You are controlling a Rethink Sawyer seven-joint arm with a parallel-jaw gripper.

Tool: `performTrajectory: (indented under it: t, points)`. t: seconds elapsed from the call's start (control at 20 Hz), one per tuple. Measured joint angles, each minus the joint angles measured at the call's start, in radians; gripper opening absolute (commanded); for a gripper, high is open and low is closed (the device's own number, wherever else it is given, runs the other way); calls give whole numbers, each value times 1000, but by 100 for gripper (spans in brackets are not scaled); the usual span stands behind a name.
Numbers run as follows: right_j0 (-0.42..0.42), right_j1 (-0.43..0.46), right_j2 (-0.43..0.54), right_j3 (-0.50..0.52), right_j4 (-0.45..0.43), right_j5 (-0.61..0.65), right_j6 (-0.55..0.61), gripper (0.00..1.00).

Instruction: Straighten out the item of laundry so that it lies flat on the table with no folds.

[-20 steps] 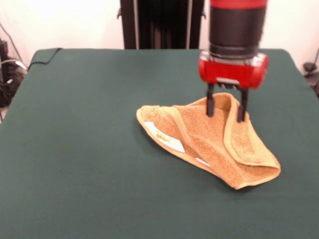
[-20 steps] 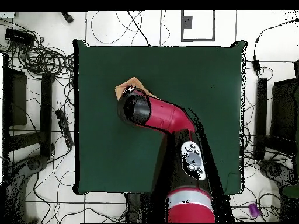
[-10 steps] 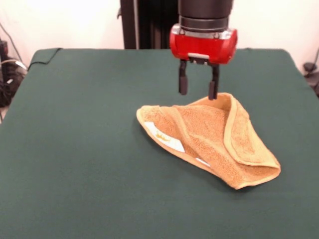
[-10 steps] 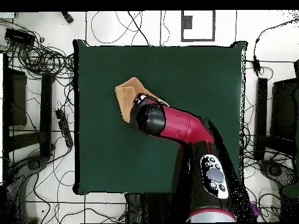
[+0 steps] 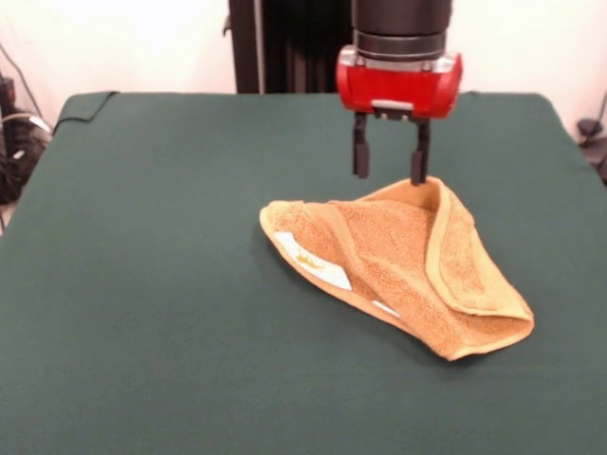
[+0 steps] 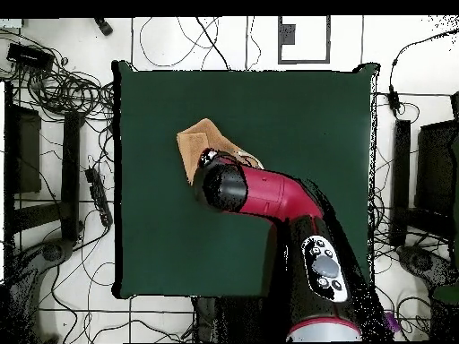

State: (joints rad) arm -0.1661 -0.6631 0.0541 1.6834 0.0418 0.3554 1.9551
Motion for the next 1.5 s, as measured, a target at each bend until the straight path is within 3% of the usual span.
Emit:
performTrajectory:
  t: [0.85,1.5]
  points:
    - [29,14,31,23,0,-28,0,100]
    - [90,171,28,-10,1,-183,0,100]
